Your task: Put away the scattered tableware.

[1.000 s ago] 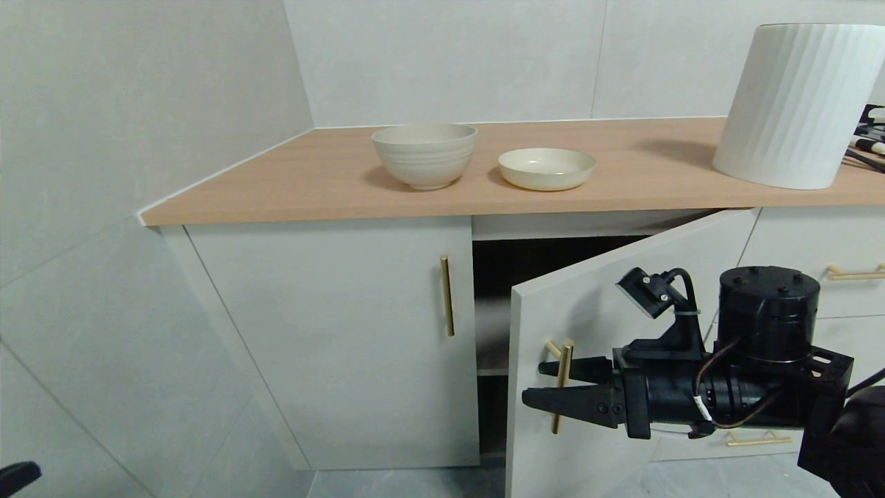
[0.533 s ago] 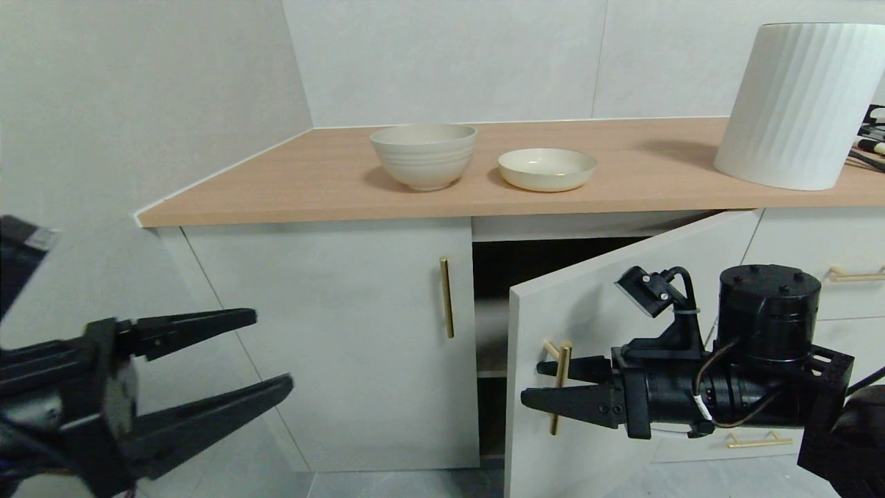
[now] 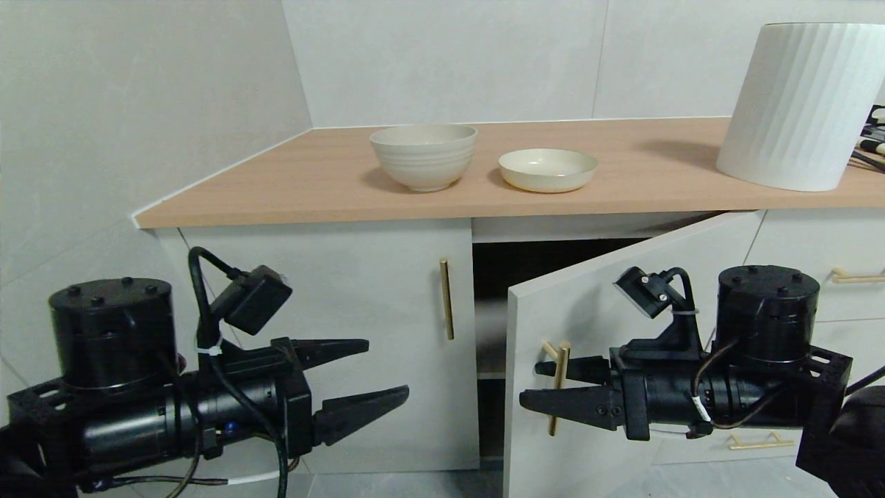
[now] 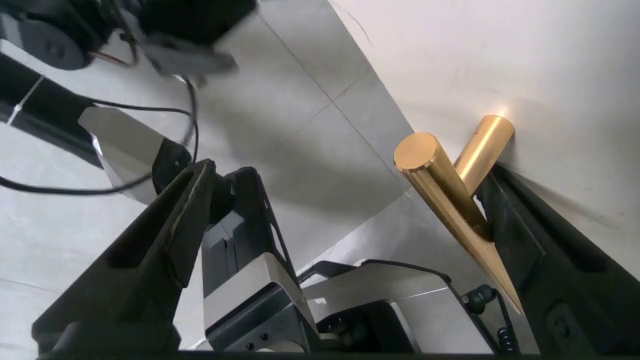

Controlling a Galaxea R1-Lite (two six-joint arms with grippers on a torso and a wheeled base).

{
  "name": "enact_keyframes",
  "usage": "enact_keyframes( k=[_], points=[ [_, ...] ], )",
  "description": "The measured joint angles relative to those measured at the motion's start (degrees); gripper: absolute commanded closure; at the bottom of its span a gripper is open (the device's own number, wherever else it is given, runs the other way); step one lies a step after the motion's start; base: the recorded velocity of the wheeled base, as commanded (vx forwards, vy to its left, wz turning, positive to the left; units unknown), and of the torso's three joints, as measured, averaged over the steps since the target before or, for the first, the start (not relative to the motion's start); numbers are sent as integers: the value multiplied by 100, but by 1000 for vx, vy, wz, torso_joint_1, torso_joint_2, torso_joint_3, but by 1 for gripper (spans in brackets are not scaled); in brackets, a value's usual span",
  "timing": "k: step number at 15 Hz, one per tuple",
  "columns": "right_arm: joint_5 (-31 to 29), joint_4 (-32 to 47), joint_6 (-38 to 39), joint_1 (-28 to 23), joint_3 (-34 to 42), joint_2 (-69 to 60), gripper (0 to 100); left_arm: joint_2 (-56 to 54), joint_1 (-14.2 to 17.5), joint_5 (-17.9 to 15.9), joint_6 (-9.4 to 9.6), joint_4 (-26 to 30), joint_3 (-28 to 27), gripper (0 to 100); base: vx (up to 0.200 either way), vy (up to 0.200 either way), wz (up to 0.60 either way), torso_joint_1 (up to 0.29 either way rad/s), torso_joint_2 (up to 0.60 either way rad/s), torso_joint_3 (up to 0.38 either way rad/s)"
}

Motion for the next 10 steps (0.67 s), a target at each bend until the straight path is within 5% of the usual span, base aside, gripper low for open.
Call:
enact_keyframes(
  k=[2,3,10],
  points=[
    [0,1,0,0,0,0,0,168,-143,33,0,-28,44,0,0,0,0,0,0,0],
    [0,4,0,0,0,0,0,210,-195,35,6,-34,68,100,0,0,0,0,0,0],
    [0,4,0,0,7,5,0,400,-347,38,9,-324,90,100,0,0,0,0,0,0]
  ],
)
